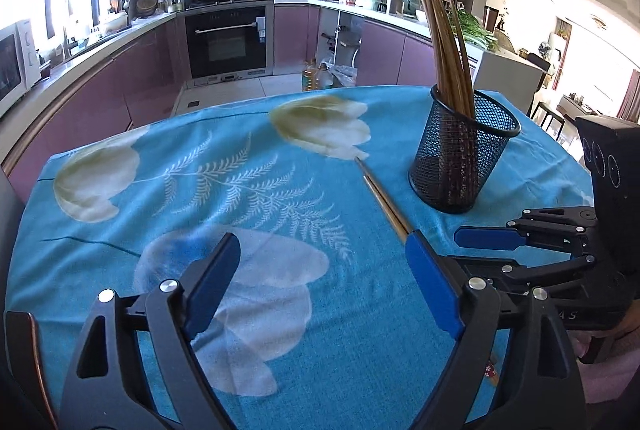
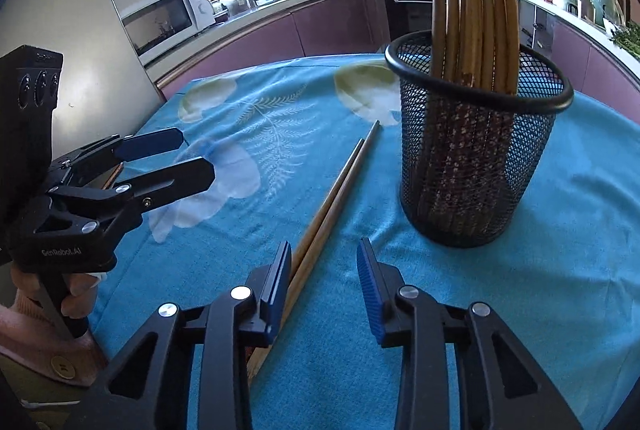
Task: Organize utensils
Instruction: 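Move both open grippers over the last two chopsticks on the cloth, then close the right gripper on a chopstick while the left gripper grasps the other, then raise both chopsticks upright and carry them toward the mesh cup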
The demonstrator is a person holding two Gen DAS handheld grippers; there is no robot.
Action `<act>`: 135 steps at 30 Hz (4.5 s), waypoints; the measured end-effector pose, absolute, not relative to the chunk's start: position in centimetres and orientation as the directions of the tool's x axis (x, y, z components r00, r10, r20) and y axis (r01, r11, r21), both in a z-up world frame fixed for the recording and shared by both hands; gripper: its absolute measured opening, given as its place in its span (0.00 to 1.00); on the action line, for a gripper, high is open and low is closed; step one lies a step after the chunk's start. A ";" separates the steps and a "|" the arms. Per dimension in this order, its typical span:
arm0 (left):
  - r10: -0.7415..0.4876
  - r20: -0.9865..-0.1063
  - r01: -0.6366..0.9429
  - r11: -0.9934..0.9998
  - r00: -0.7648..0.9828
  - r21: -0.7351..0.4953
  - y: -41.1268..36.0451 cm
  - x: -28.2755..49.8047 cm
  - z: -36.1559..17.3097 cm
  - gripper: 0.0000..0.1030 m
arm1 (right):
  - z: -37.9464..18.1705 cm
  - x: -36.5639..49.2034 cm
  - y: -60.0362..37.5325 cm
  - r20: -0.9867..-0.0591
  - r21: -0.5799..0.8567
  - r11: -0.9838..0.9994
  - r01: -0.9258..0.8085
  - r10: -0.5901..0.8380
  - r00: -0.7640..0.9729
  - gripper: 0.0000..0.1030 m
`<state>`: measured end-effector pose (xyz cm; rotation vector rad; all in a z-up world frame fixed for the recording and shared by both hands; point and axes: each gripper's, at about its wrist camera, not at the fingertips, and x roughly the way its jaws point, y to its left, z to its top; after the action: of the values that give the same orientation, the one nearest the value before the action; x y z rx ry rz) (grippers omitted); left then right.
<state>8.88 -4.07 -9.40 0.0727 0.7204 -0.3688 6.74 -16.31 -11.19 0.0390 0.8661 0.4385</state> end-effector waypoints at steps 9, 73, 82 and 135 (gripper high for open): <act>-0.319 -0.672 0.377 0.924 0.669 -0.063 -4.8 8.8 -10.0 0.79 | -11.9 6.9 -15.4 -0.746 0.183 0.920 -0.346 0.359 0.561 0.27; -0.323 -0.787 0.459 0.886 0.526 -0.057 -9.1 11.4 -13.5 0.28 | -11.9 7.2 -16.7 -0.760 0.188 0.937 -0.293 0.328 0.561 0.18; -0.315 -0.789 0.460 0.887 0.528 -0.046 -9.5 12.1 -13.8 0.28 | -12.2 8.6 -15.9 -0.757 0.153 0.947 -0.283 0.297 0.582 0.21; -0.432 -0.648 0.471 0.873 0.627 -0.127 -7.9 9.0 -6.5 0.07 | -5.2 5.5 -19.0 -0.555 0.298 0.884 -0.361 0.468 0.688 0.06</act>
<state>8.99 -7.86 -6.55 0.0564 0.7272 -0.5181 5.45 -19.01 -5.21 0.1704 0.6666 0.4665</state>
